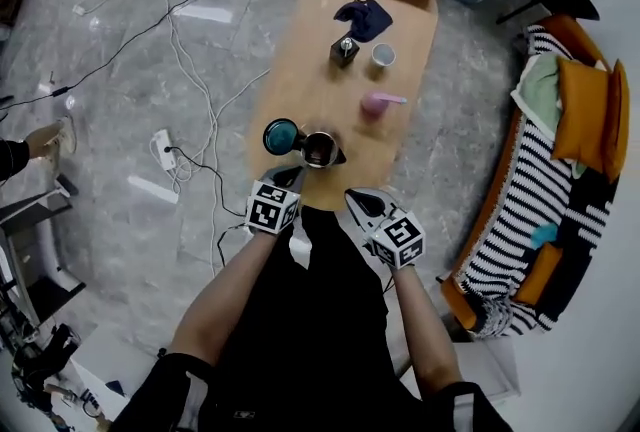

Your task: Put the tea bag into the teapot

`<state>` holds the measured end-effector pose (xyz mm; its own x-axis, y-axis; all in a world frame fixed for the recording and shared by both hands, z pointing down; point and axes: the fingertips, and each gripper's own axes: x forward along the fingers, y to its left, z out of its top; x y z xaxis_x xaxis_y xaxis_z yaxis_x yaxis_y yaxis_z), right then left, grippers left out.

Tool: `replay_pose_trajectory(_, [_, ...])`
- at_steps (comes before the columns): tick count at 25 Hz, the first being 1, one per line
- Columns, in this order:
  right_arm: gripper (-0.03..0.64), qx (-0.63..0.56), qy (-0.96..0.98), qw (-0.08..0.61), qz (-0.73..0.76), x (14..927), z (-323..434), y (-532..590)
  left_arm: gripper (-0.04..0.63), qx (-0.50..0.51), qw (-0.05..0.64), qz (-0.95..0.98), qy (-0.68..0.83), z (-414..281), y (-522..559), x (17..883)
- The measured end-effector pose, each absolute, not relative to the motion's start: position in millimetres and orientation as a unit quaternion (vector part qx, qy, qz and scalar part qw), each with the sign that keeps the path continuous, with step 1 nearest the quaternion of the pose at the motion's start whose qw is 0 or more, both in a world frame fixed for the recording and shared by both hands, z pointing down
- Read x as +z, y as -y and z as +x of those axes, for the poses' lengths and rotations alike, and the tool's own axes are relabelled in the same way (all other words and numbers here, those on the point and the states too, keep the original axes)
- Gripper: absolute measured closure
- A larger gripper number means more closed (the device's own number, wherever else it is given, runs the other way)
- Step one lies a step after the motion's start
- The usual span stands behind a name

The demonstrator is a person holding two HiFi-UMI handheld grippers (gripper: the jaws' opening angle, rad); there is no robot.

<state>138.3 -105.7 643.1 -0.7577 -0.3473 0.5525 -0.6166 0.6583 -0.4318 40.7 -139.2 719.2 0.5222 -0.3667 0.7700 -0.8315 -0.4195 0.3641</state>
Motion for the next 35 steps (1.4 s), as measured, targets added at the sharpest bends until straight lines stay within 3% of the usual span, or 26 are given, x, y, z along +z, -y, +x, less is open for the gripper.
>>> replay_pose_trajectory(18, [0.612,0.270,0.893,0.274,0.233,602,132,70,0.584,0.159,0.384,0.843,0.342,31,103,586])
replay_pose_trajectory(35, [0.612,0.258,0.897,0.268,0.239,594,124,85,0.584,0.147,0.378,0.853,0.329,27,111,575])
